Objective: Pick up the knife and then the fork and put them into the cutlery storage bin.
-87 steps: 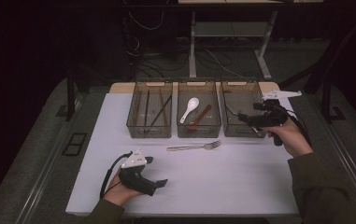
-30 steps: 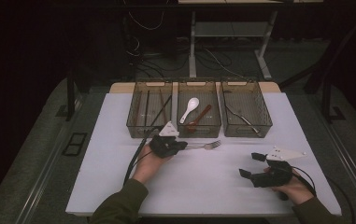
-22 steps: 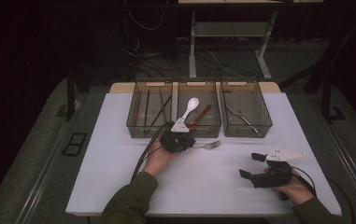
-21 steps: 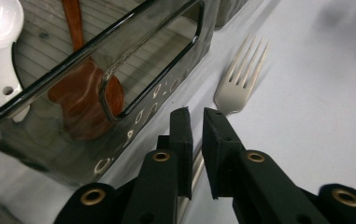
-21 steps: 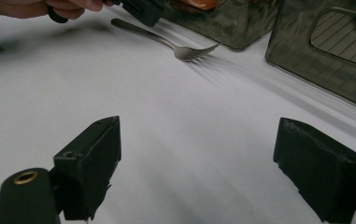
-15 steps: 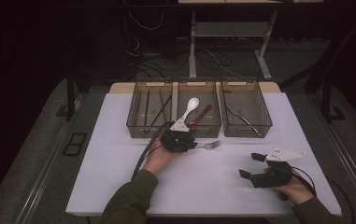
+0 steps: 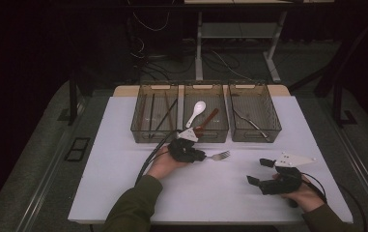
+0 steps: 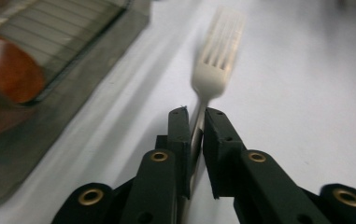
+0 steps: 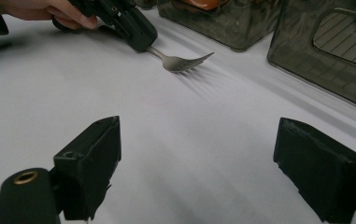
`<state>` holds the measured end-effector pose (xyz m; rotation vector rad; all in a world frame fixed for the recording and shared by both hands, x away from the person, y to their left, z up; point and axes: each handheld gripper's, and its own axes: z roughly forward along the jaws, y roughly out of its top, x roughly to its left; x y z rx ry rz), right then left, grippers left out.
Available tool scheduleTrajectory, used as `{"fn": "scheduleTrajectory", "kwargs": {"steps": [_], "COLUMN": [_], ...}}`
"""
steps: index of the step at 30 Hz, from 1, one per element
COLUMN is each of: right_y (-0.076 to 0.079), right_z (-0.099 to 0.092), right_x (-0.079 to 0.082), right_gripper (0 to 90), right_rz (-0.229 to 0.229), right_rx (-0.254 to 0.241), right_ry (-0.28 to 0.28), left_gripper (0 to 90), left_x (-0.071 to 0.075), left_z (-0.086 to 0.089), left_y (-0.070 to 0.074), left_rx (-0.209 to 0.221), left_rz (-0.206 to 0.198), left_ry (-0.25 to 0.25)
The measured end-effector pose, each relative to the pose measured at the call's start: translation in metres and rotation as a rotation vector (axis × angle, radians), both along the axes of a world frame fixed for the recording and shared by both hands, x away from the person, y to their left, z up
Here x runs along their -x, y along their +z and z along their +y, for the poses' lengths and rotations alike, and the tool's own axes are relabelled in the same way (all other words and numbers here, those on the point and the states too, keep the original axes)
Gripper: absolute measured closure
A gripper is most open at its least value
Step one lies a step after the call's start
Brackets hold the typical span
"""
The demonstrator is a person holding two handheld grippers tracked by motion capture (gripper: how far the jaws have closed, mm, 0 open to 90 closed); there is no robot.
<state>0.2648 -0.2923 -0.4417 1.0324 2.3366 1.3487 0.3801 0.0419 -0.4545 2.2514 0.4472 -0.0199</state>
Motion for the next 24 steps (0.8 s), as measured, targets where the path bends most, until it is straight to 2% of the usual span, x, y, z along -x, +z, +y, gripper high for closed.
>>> {"fn": "scheduleTrajectory", "kwargs": {"steps": [3, 6, 11, 14, 15, 24], "right_y": [0.000, 0.000, 0.000, 0.000, 0.000, -0.002], "right_z": [0.000, 0.000, 0.000, 0.000, 0.001, 0.002], "right_x": [0.000, 0.000, 0.000, 0.000, 0.000, -0.003], "right_gripper": [14.9, 14.9, 14.9, 14.9, 14.9, 14.9], "right_rz": [-0.001, -0.003, -0.001, -0.001, 0.000, 0.024], "right_rx": [0.000, 0.001, -0.001, 0.000, -0.001, 0.004], "right_ry": [0.002, 0.004, 0.002, 0.005, 0.003, -0.013], "left_gripper": [82.7, 83.4, 82.4, 83.2, 83.5, 83.8], "left_x": [0.003, 0.006, 0.013, 0.014, 0.014, 0.016], "left_z": [-0.001, -0.003, -0.006, -0.007, -0.007, -0.008], "left_y": [0.000, 0.001, 0.002, 0.002, 0.003, 0.005], "left_rx": [-0.006, -0.023, -0.046, -0.047, -0.058, -0.035], "left_rz": [0.010, -0.028, -0.080, -0.081, -0.093, -0.085], "left_ry": [-0.025, -0.040, -0.037, -0.029, -0.039, -0.030]}}
